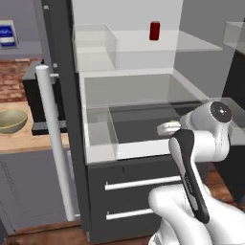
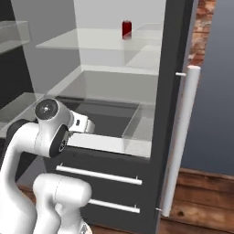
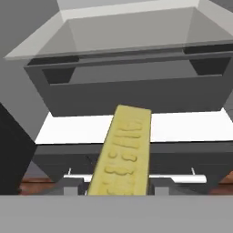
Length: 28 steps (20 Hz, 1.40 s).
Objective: Pick the egg and butter from the fridge and place them by the bowl for mixing.
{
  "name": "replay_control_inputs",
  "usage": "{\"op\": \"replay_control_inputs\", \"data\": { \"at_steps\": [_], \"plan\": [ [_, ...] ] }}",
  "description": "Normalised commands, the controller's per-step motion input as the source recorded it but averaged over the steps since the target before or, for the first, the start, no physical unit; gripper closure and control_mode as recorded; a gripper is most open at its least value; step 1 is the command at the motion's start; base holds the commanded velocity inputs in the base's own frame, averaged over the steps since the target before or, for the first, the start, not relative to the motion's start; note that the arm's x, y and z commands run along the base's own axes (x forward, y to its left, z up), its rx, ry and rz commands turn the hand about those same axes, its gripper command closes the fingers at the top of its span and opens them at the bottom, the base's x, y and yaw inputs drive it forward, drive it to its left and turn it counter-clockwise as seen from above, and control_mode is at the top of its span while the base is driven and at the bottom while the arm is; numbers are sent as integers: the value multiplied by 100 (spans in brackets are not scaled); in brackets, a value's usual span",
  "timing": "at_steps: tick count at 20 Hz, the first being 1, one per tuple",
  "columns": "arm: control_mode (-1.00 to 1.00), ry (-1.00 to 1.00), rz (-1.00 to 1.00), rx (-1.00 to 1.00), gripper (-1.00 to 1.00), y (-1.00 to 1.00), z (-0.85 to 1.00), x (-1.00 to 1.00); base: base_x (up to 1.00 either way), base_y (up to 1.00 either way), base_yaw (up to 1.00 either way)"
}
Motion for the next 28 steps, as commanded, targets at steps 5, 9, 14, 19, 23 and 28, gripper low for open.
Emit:
{"op": "replay_control_inputs", "data": {
  "at_steps": [5, 9, 14, 19, 23, 28],
  "plan": [
    [100, 0, 0, 0, 100, 0, 0, 0, -94, 4, 0],
    [100, 0, 0, 0, 100, 0, 0, 0, -94, 13, 0],
    [100, 0, 0, 0, 100, 0, 0, 0, -94, 9, 0],
    [100, 0, 0, 0, 100, 0, 0, 0, -91, 19, 3],
    [100, 0, 0, 0, 100, 0, 0, 0, -82, 32, 17],
    [100, 0, 0, 0, 100, 0, 0, 0, -43, 51, 47]
  ]
}}
